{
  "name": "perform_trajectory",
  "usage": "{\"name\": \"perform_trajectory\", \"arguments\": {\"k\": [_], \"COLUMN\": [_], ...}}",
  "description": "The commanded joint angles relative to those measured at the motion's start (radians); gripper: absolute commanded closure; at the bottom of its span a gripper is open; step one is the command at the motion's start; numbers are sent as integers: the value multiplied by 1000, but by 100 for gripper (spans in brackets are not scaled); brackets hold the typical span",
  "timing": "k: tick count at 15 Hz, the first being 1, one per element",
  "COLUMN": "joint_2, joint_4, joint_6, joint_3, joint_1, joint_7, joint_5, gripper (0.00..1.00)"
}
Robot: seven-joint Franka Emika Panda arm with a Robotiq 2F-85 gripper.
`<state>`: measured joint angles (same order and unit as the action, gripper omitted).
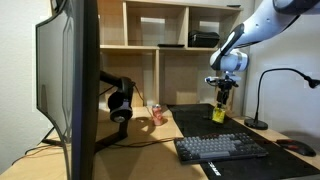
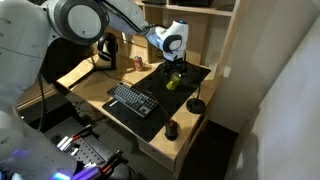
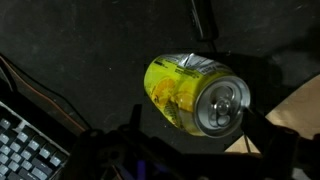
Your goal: Pick the two bottles and move them to the left on the desk, then turn on the desk lamp
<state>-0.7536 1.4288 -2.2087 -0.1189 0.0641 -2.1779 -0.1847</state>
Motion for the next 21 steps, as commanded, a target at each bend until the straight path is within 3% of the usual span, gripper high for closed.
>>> {"name": "perform_trajectory", "arguments": {"k": [1, 5, 10, 16, 17, 21], "joint_2": [21, 25, 27, 17, 156, 265], "joint_4": [19, 11, -18, -38, 50, 69], "joint_6": [29, 107, 294, 335, 369, 441], "joint_3": [25, 33, 71, 74, 58, 84], "joint_1": [20, 27, 65, 78, 46, 21], "joint_7": [63, 115, 252, 352, 318, 342], "joint_5": [-32, -37, -125, -207, -190, -210], "gripper": [0, 0, 0, 0, 0, 0]}}
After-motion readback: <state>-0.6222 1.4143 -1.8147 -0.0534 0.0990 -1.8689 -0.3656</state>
